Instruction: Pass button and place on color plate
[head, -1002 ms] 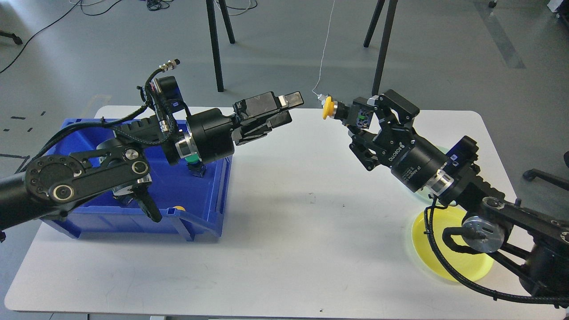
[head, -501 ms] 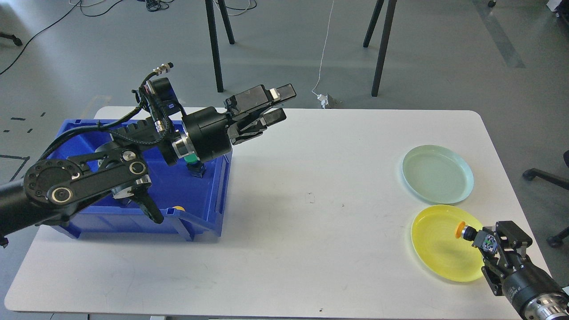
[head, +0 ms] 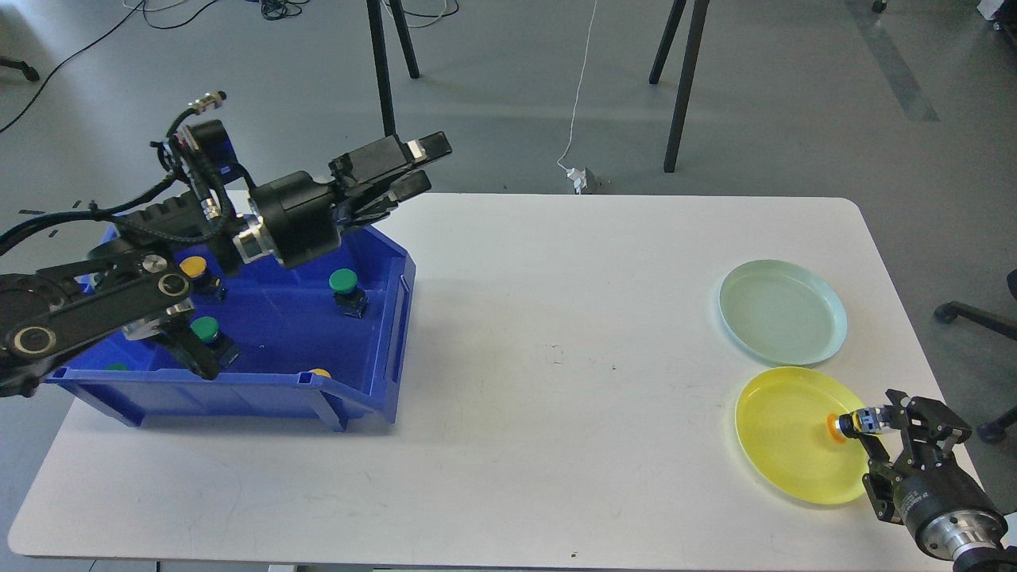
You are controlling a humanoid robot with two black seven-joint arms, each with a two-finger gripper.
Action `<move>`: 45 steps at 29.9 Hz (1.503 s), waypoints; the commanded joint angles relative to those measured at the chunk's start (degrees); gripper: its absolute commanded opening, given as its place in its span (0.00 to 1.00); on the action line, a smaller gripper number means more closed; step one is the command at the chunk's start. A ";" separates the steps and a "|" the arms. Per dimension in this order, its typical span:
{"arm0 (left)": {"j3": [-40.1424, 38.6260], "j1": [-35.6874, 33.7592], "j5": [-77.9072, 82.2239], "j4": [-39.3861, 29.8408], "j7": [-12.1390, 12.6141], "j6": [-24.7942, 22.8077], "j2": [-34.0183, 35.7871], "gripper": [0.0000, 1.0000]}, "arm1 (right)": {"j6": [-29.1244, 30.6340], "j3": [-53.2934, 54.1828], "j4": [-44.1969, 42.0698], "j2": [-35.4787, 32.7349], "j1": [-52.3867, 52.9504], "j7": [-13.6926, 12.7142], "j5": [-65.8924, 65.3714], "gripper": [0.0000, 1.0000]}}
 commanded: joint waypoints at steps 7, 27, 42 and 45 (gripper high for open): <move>0.95 0.22 31.39 0.76 0.01 -10.46 13.67 0.99 | 3.95 0.89 4.44 -0.32 4.44 0.00 0.17 0.98; 6.30 1.71 56.39 30.54 0.01 -16.27 -1.09 0.99 | 19.61 18.04 8.67 3.20 11.48 0.00 0.61 0.98; 7.01 2.06 56.39 39.43 0.01 -16.18 -7.07 0.97 | 19.96 17.86 8.84 3.55 10.08 0.00 0.61 0.98; 7.01 2.59 56.39 39.52 0.01 -16.18 -7.07 0.92 | 19.96 17.95 8.84 3.55 9.73 0.00 0.61 0.98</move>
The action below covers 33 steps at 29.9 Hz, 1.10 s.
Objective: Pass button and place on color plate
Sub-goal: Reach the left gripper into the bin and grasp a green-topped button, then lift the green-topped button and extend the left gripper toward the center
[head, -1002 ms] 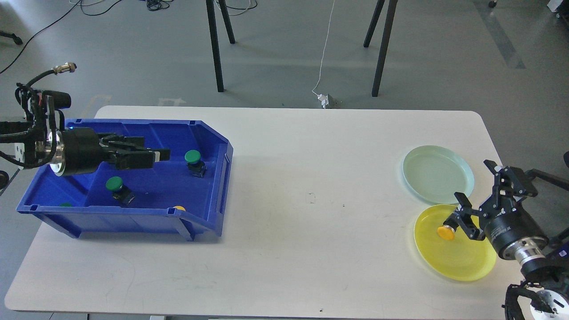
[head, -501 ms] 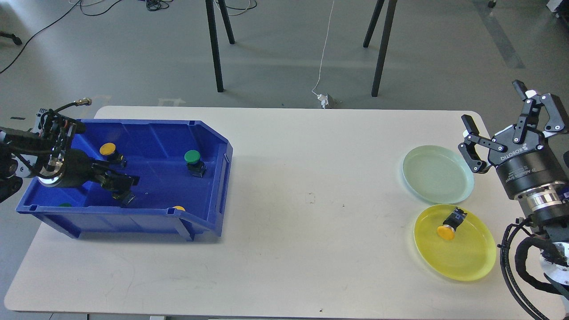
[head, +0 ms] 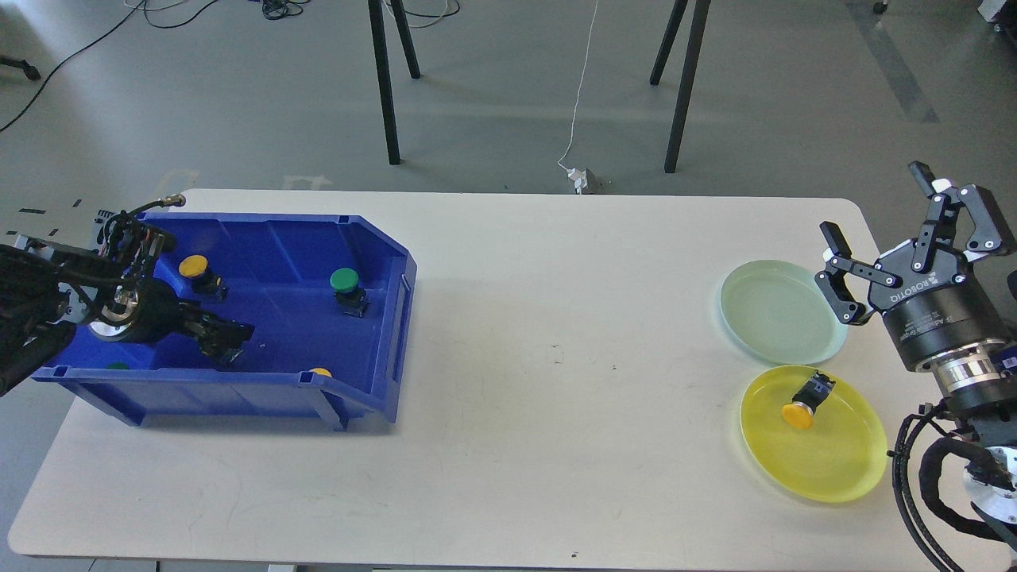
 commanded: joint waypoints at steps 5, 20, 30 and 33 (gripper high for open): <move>0.03 0.49 0.11 0.48 -0.01 0.27 0.03 0.77 | 0.02 0.08 0.01 0.03 -0.64 0.00 0.00 0.98; 2.84 0.84 0.91 0.48 -0.01 1.23 0.65 0.26 | 0.02 0.17 0.01 0.03 -1.61 0.00 0.00 0.98; 1.79 -1.43 0.20 -0.40 -0.01 2.12 1.00 0.08 | 0.02 0.17 0.10 0.03 -1.61 0.00 0.00 0.98; 0.83 -4.77 -2.16 -2.58 -0.01 1.59 2.58 0.08 | 0.10 0.17 0.01 0.03 -1.61 0.00 -0.09 0.98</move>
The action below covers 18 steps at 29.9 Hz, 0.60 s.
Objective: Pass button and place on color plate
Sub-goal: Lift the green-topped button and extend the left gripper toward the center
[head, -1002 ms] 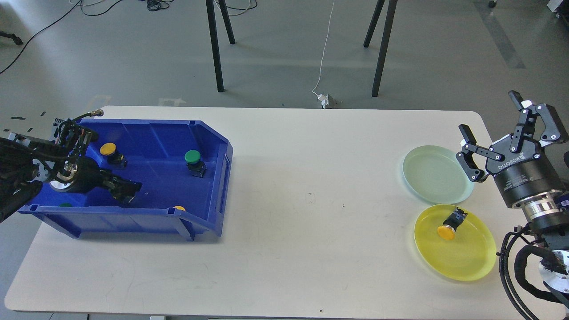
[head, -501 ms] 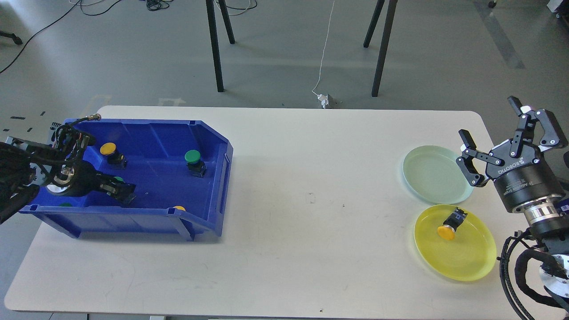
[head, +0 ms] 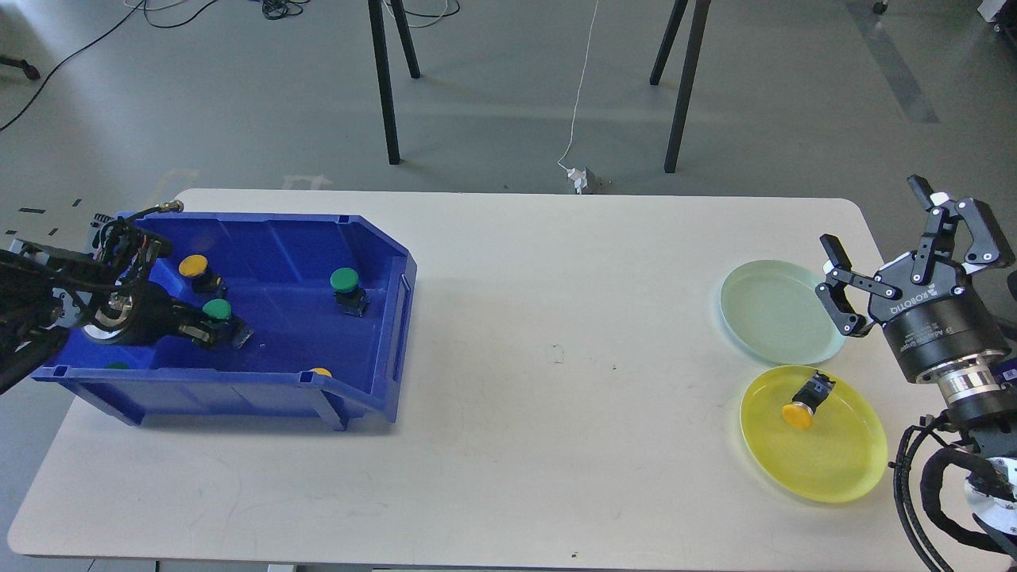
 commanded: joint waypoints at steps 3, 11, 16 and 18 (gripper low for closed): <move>-3.95 -5.29 -9.90 -10.81 0.00 -3.09 6.64 0.08 | 0.08 -0.53 -0.17 -0.17 0.29 0.00 -1.05 0.98; -15.73 -4.51 -40.47 -32.79 0.00 -6.05 11.33 0.08 | 0.43 -2.11 -0.08 -0.97 1.95 0.00 -16.68 0.98; -15.82 -3.36 -56.23 -38.44 0.00 -6.05 5.71 0.09 | 5.96 -12.55 -0.08 -0.79 11.26 0.00 -17.93 0.98; -15.91 -1.44 -58.00 -38.09 0.00 -6.05 1.94 0.09 | 6.76 -17.03 0.01 0.00 14.69 0.00 -17.84 0.98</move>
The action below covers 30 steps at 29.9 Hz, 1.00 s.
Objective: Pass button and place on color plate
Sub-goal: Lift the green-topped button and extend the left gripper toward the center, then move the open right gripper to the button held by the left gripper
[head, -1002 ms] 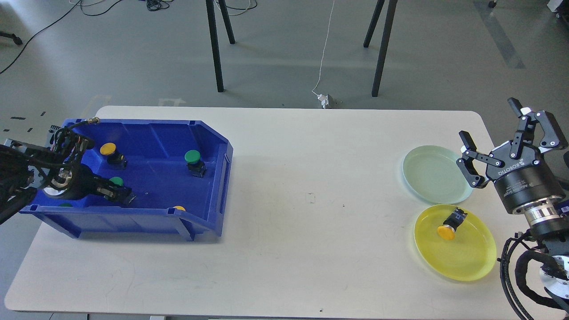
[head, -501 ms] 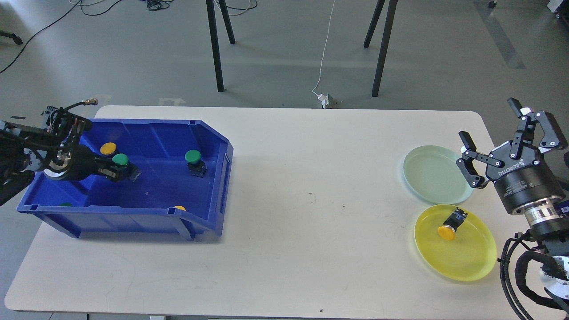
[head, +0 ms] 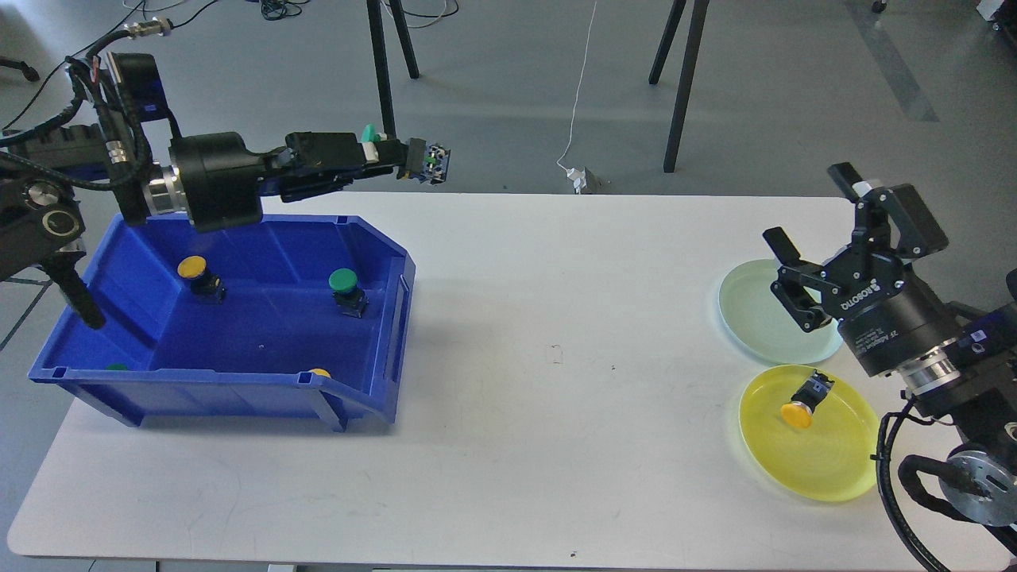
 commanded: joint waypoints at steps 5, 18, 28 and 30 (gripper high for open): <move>-0.09 6.14 -4.69 -0.21 -0.01 0.01 -8.97 0.09 | 1.62 -13.74 -1.08 7.34 10.98 0.00 2.07 0.98; -1.32 7.46 -6.09 -0.21 -0.01 0.01 -9.42 0.10 | 1.18 -18.13 -7.58 17.38 17.50 0.00 1.81 0.98; -1.32 7.46 -6.09 -0.21 -0.01 0.01 -9.42 0.11 | 0.74 -21.13 -10.13 21.60 22.95 0.00 2.07 0.97; -1.32 7.46 -6.09 -0.21 -0.01 0.01 -9.42 0.11 | 0.74 -21.13 -10.84 21.95 23.21 0.00 2.07 0.95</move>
